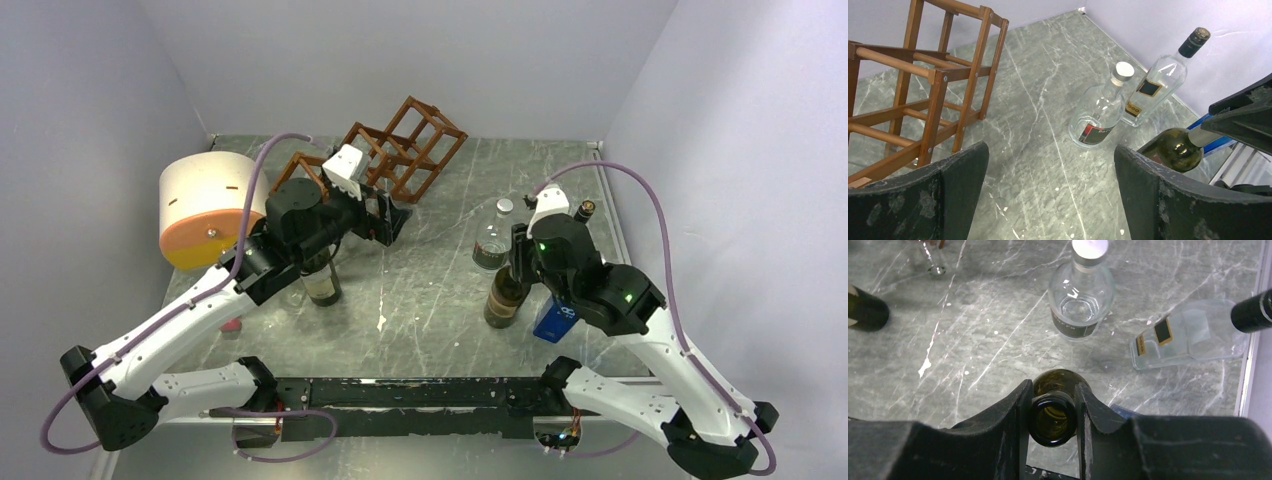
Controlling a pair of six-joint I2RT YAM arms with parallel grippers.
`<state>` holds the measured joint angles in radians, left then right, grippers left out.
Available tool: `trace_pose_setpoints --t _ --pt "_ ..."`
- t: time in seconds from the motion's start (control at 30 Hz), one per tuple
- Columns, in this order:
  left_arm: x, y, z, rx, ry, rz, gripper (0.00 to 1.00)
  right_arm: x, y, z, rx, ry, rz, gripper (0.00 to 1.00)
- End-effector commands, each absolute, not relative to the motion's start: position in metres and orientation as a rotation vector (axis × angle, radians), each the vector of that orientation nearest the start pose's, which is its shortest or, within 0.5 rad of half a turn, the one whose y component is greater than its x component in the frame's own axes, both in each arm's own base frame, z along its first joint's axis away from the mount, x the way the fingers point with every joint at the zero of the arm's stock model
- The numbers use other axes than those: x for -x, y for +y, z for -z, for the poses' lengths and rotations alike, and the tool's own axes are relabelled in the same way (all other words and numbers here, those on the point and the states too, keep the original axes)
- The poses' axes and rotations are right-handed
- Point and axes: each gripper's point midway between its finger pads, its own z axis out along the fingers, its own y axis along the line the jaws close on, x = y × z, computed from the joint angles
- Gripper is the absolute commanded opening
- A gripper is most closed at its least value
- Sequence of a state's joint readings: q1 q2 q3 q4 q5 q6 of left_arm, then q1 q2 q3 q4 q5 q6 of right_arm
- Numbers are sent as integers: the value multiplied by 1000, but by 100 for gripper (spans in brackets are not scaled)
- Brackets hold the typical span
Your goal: Put the wine bottle on the wine rack
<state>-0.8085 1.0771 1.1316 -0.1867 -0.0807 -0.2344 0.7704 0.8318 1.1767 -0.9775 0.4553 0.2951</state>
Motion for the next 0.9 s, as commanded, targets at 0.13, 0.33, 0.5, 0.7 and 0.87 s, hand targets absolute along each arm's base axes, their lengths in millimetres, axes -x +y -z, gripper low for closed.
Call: trace_pose_setpoints --t 0.13,0.33,0.5,0.7,0.87 --pt "-256 -290 -341 -611 1574 757 100 -216 152 -322 394 1976 -336 0" --pt "-232 -317 -316 -845 1444 867 97 -225 178 -347 415 1894 -446 0" --pt "-218 -329 -288 -954 1395 936 96 -229 195 -366 397 1831 -544 0" --pt "-213 -339 -248 -1063 1372 949 94 -224 209 -385 414 1785 -641 0" --pt "-203 -351 -227 -1180 1334 999 93 -217 212 -407 406 1722 -715 0"
